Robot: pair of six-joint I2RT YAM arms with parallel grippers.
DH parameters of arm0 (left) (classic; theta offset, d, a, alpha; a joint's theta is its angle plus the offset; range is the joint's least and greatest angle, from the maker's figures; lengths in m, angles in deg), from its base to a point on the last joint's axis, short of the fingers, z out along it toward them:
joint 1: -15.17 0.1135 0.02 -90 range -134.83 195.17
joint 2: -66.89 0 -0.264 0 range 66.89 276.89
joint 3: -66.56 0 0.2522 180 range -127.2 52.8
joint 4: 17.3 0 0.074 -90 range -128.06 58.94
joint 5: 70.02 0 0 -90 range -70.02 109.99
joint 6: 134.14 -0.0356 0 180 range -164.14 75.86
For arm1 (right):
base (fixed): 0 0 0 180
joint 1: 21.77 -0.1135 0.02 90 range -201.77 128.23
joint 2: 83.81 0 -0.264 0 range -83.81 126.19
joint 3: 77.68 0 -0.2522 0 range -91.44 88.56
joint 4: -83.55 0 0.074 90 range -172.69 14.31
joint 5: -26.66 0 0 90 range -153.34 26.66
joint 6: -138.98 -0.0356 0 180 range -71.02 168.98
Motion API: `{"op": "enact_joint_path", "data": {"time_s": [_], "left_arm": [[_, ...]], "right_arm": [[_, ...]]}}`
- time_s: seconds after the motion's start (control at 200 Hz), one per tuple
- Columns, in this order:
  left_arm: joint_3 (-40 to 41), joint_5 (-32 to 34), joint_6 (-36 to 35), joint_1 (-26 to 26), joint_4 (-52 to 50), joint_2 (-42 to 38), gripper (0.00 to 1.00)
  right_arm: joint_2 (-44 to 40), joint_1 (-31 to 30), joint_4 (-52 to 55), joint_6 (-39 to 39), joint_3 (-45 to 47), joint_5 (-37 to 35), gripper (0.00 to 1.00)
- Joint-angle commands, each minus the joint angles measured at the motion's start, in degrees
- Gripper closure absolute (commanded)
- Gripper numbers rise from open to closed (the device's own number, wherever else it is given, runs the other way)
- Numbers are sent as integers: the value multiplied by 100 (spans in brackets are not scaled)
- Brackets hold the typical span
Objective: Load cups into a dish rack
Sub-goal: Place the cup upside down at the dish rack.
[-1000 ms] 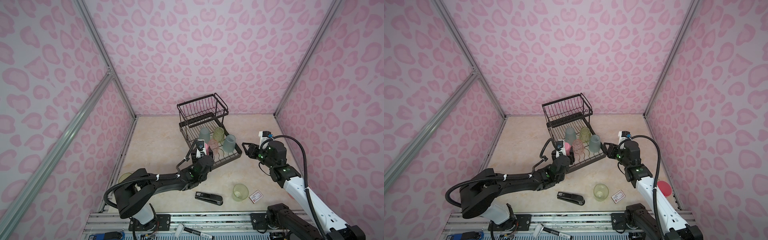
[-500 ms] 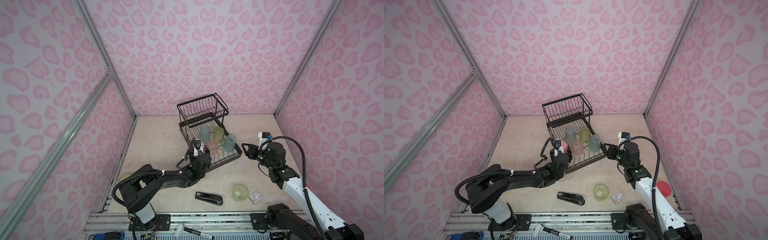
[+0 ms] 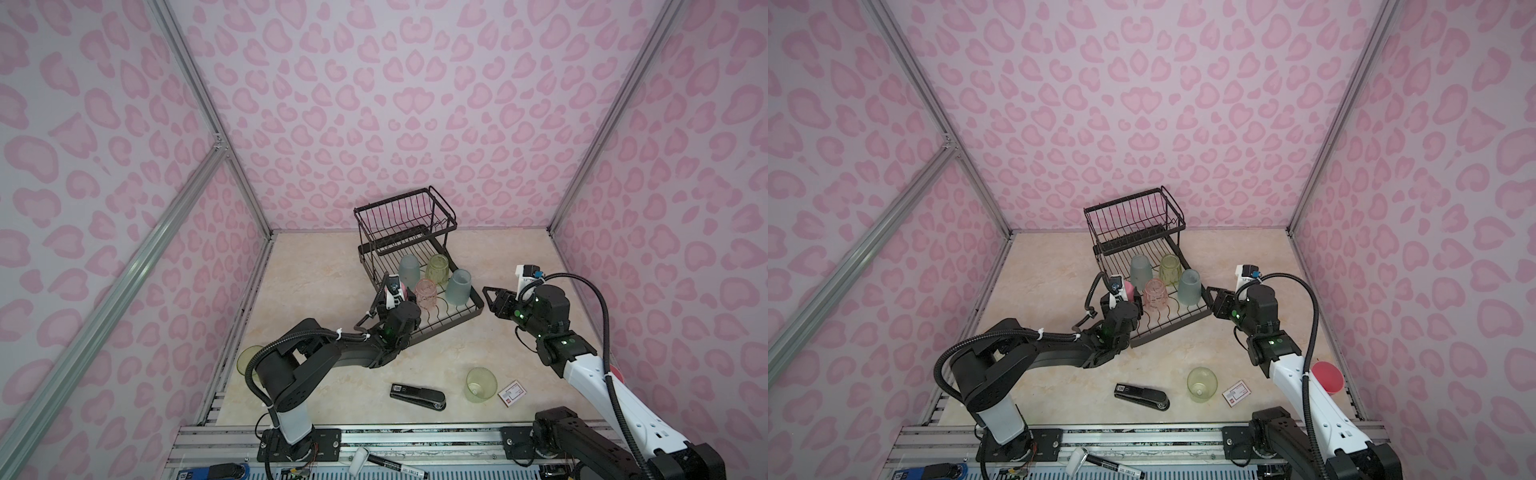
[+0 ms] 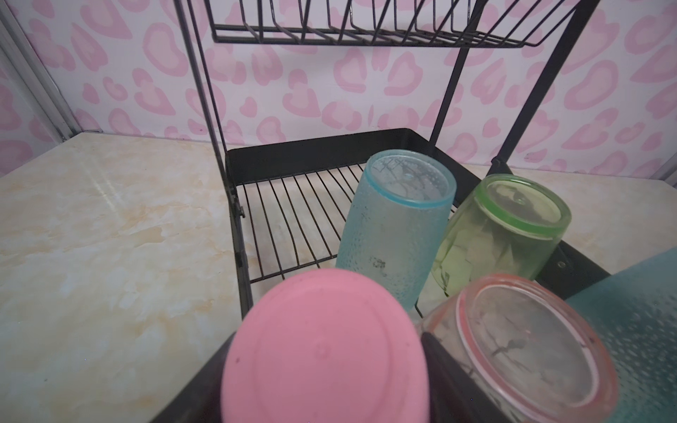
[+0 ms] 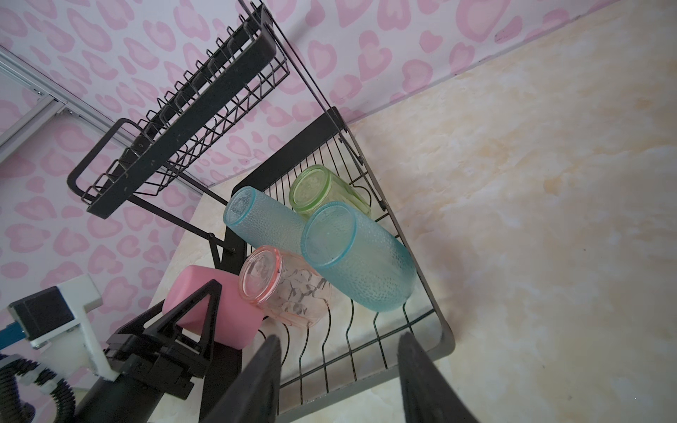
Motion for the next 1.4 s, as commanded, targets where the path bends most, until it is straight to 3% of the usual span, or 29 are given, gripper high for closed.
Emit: {"op": "enact_joint_path", "data": {"time_s": [0.0,0.54,1.04,1.4], "left_arm": [[-120,44,-70,41,342,152,40],[-318,168,-185,174,558,694,39],[-302,129,-259,174,455,527,14],[-153,61,-545,25,483,-3,10]], "right_arm": [[-18,0,-148,40,52,-7,48],[-96,0,-167,121,96,43,47],[-303,-1,307,120,-88,-187,41],[-495,-48,755,101,-253,-427,37]]}}
